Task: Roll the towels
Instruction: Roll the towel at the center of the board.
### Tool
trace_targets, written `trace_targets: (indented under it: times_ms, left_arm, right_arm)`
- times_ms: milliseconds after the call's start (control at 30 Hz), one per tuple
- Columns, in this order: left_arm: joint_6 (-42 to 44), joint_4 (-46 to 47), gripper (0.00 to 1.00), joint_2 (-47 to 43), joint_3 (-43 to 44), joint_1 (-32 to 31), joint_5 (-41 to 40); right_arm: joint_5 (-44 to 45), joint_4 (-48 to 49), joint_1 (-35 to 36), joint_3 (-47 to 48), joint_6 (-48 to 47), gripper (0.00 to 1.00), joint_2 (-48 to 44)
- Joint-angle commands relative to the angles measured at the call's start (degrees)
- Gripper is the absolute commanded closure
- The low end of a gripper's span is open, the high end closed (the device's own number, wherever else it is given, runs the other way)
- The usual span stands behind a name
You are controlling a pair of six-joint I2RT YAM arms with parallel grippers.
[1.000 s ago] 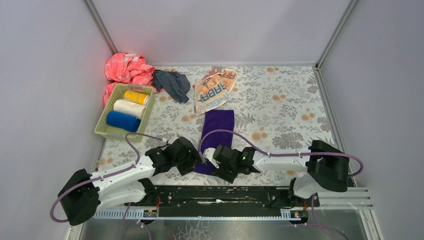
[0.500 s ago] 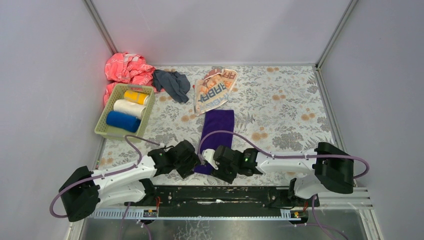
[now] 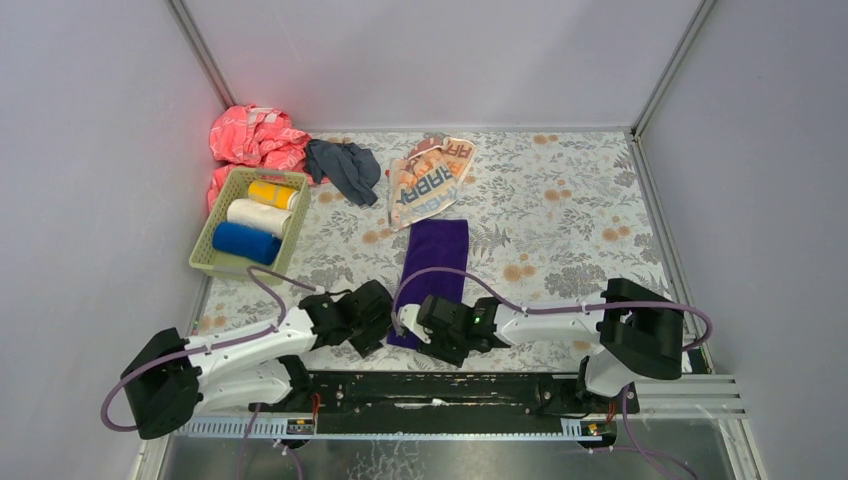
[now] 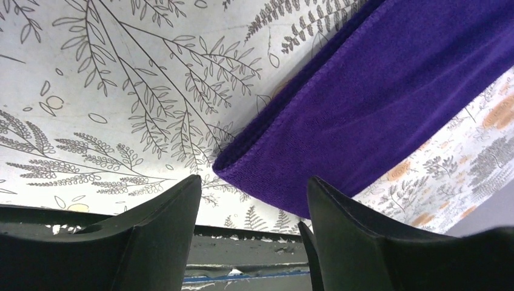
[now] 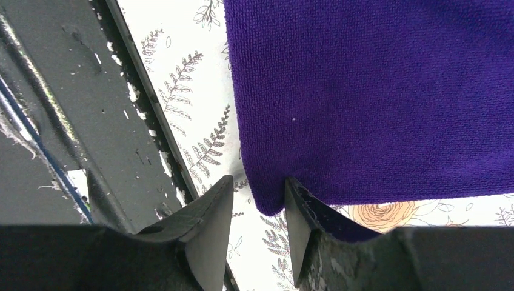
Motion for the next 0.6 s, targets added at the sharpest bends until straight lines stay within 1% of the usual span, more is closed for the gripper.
trace_targets:
  times_ms: [0,133,300,333,400,533,567]
  left_arm:
    - [-1.2,-0.9,0.36,3.3,1.3,-0.6,-3.2]
    - [-1.2,0.9,0.38,6.5,0.9,-0.7,-2.9]
    - [-2.3,3.1,0.44,8.8,-1.2,-1.1,-1.6]
    - [-2.5,3.8,0.47,9.1,-1.7,-1.2,-1.4]
    - [-2.9,4.1,0.56,9.8,-2.5,-1.4,-1.1]
    - [-3.1,2.4,0.75,8.4,-3.3,-1.4,-1.1]
    - [-3.1,1.1,0.79,7.5,-3.4,-1.5,-1.6]
  right_arm:
    - [1.9,0.7,2.0,1.9,-0.4,0.57,3.0]
    - [2.2,0.6,2.5,2.1,-0.2,0.58,3.5]
    - [2.2,1.2,3.2,2.1,0.3,0.62,4.1]
    - [2.1,1.3,3.4,2.2,0.3,0.64,4.4]
    - [2.1,1.2,4.1,2.7,0.8,0.67,5.3]
    - [1.7,0.7,6.2,3.9,1.9,0.88,7.1]
    - [1.3,0.7,6.9,4.4,2.2,0.91,7.4]
